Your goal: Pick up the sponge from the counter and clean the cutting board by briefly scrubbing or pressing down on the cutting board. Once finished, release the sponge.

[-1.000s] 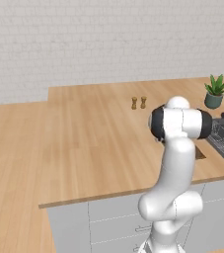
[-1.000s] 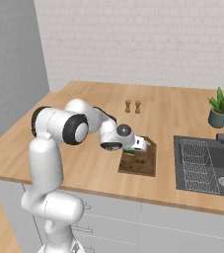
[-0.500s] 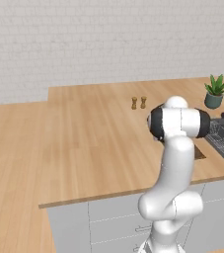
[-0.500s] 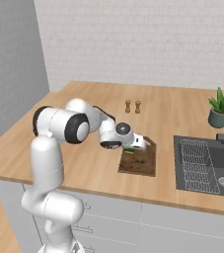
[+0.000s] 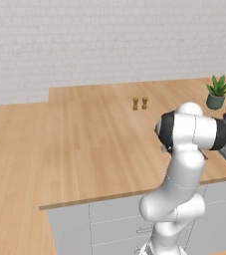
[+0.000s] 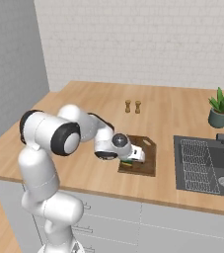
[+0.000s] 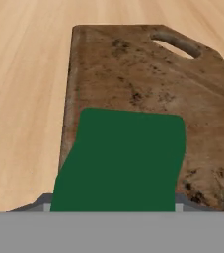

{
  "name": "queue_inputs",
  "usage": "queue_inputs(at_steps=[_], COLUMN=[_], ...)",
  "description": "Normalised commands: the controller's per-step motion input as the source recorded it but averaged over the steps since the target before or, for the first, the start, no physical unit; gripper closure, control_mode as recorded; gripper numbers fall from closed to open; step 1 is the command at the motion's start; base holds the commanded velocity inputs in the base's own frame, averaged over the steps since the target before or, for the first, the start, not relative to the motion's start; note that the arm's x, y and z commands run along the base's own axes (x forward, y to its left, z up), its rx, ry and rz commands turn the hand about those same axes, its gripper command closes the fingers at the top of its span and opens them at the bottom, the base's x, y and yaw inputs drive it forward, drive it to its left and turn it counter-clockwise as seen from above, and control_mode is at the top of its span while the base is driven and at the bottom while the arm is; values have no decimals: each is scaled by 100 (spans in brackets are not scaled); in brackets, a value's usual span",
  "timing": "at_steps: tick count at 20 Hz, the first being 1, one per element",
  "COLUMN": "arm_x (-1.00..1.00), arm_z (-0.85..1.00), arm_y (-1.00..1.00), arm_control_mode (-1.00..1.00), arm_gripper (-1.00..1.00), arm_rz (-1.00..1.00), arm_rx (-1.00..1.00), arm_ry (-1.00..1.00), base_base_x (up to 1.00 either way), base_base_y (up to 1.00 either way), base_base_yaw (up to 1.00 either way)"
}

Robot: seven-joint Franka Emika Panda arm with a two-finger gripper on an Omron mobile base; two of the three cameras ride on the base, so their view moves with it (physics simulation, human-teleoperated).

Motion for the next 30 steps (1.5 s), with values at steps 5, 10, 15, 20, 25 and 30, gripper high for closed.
queue_inputs(at_steps=[5, 10, 15, 20, 25, 30], arm_x=[-41, 22, 54, 67, 63, 43], arm_z=[-1, 0, 4, 3, 0, 0], arm_y=[-2, 0, 0, 0, 0, -17], arm_control_mode=[-100, -100, -100, -100, -100, -100], arm_gripper=[100, 100, 100, 100, 100, 100], arm_rz=[0, 0, 0, 0, 0, -3], arm_rx=[0, 0, 0, 0, 0, 0], arm_ry=[2, 2, 0, 0, 0, 0], base_base_x=[0, 0, 0, 0, 0, 0], base_base_y=[0, 0, 0, 0, 0, 0], base_base_yaw=[0, 0, 0, 0, 0, 0])
